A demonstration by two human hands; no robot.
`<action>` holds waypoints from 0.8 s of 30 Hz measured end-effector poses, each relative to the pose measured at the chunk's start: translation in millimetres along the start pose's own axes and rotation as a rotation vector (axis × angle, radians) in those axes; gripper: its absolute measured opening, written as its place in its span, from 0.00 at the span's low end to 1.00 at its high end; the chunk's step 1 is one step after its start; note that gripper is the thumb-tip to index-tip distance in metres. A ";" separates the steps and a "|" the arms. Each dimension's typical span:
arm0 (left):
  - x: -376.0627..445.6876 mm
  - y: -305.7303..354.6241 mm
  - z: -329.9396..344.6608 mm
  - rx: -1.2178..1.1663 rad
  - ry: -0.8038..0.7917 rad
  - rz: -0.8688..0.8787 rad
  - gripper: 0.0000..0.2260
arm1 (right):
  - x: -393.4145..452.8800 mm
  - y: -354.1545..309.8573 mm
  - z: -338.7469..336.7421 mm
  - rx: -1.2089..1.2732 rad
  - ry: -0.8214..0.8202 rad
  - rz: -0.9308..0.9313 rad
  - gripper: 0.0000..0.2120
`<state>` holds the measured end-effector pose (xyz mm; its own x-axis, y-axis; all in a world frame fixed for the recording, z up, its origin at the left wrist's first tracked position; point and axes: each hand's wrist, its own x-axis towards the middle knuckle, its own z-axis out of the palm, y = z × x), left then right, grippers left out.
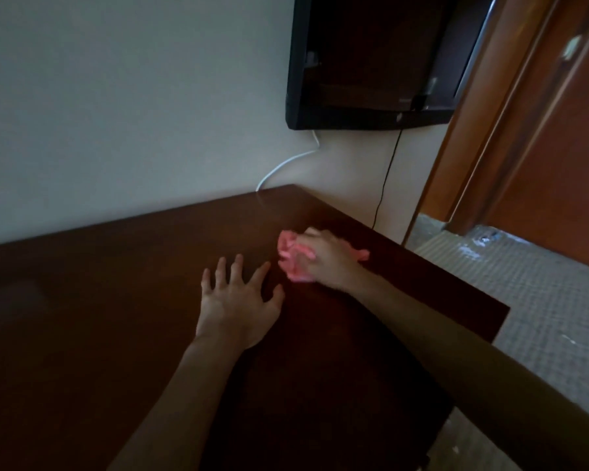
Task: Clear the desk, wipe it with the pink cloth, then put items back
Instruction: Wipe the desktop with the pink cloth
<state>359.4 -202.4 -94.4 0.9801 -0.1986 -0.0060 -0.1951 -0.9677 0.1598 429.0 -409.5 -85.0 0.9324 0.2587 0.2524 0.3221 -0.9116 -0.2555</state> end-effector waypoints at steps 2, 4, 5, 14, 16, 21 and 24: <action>-2.3 -0.1 2.5 0.008 0.006 0.009 0.30 | -37.4 2.5 -3.3 0.017 -0.028 -0.110 0.15; -1.9 -1.5 3.8 0.005 0.005 0.018 0.30 | -54.7 29.9 -10.7 0.012 -0.055 -0.120 0.14; -1.0 -2.3 3.7 0.003 -0.004 0.026 0.30 | -53.2 45.4 -17.1 0.015 -0.040 -0.084 0.13; 7.5 -2.8 2.7 0.022 -0.021 0.025 0.30 | 114.2 127.3 14.8 -0.026 0.081 0.248 0.26; 7.6 -2.5 2.6 0.016 -0.018 0.016 0.30 | 137.1 95.3 22.3 -0.036 0.100 0.278 0.23; 5.7 -1.4 0.5 0.017 -0.029 0.008 0.30 | 98.0 34.3 17.6 -0.020 0.050 -0.026 0.13; 2.9 -0.9 2.8 0.012 -0.013 0.011 0.30 | 47.3 51.3 14.4 0.062 0.047 -0.249 0.08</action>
<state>362.4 -202.6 -97.4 0.9773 -0.2111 -0.0168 -0.2064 -0.9672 0.1482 491.9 -439.4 -99.6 0.8150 0.4563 0.3571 0.5516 -0.7998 -0.2368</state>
